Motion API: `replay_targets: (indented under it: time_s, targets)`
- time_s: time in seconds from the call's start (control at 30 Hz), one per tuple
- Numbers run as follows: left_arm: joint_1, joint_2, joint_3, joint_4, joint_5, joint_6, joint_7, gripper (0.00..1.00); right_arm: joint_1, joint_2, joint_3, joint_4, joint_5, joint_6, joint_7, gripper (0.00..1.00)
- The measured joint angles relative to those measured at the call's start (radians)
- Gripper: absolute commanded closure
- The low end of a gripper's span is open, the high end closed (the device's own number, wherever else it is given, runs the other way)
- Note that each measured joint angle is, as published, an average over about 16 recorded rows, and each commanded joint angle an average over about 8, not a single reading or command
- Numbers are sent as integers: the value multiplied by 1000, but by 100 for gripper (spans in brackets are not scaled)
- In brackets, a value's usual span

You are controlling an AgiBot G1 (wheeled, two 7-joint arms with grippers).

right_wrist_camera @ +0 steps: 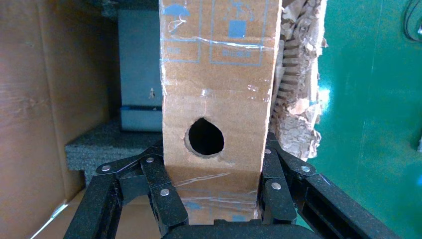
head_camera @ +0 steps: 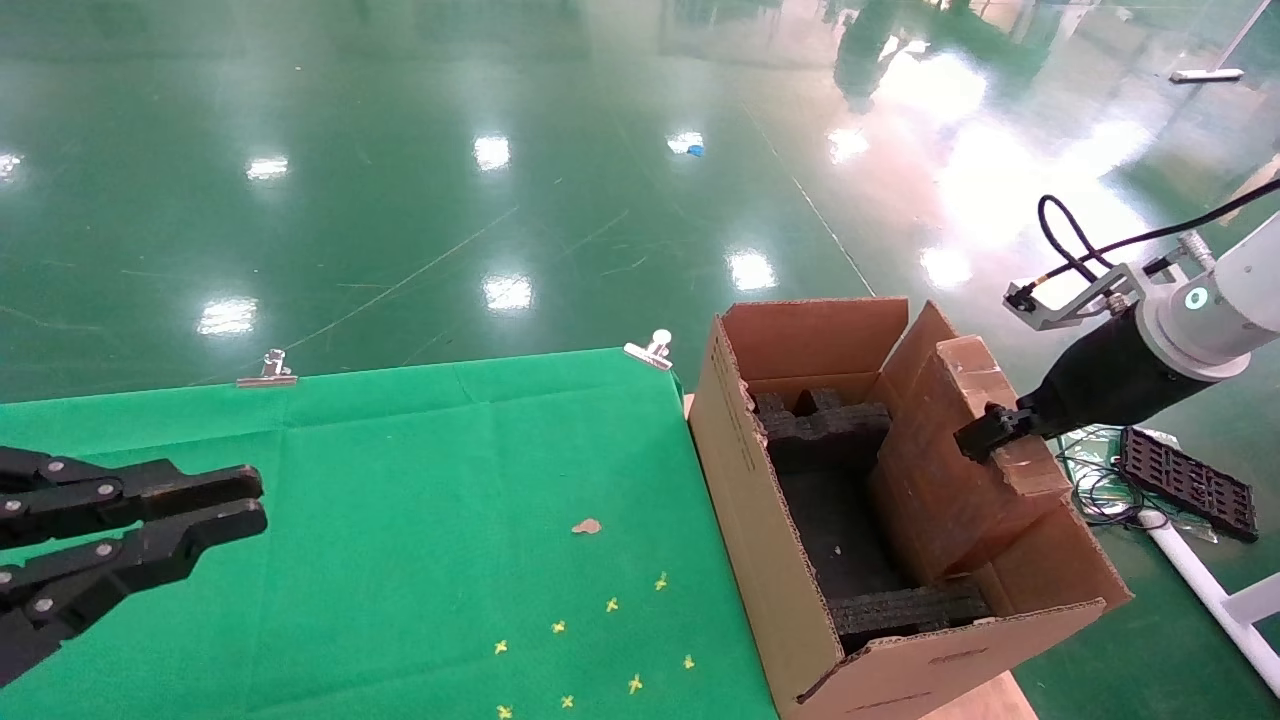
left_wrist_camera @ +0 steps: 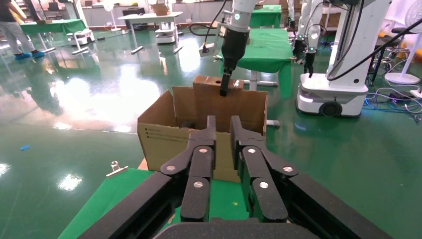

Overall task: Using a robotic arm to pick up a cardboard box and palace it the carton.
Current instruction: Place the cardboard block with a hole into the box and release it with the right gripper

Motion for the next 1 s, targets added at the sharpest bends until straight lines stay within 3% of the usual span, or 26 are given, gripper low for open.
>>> replay_targets:
  time_s: [0.47,1.0]
  targets:
    - [0,0,1,0,-1,0,0,0,-158,-85,11,-190,31,90,-63,100]
    - [0,-1,2,0,-1,-1,1,0,-343,-154,44,-278,85,235,-96,100]
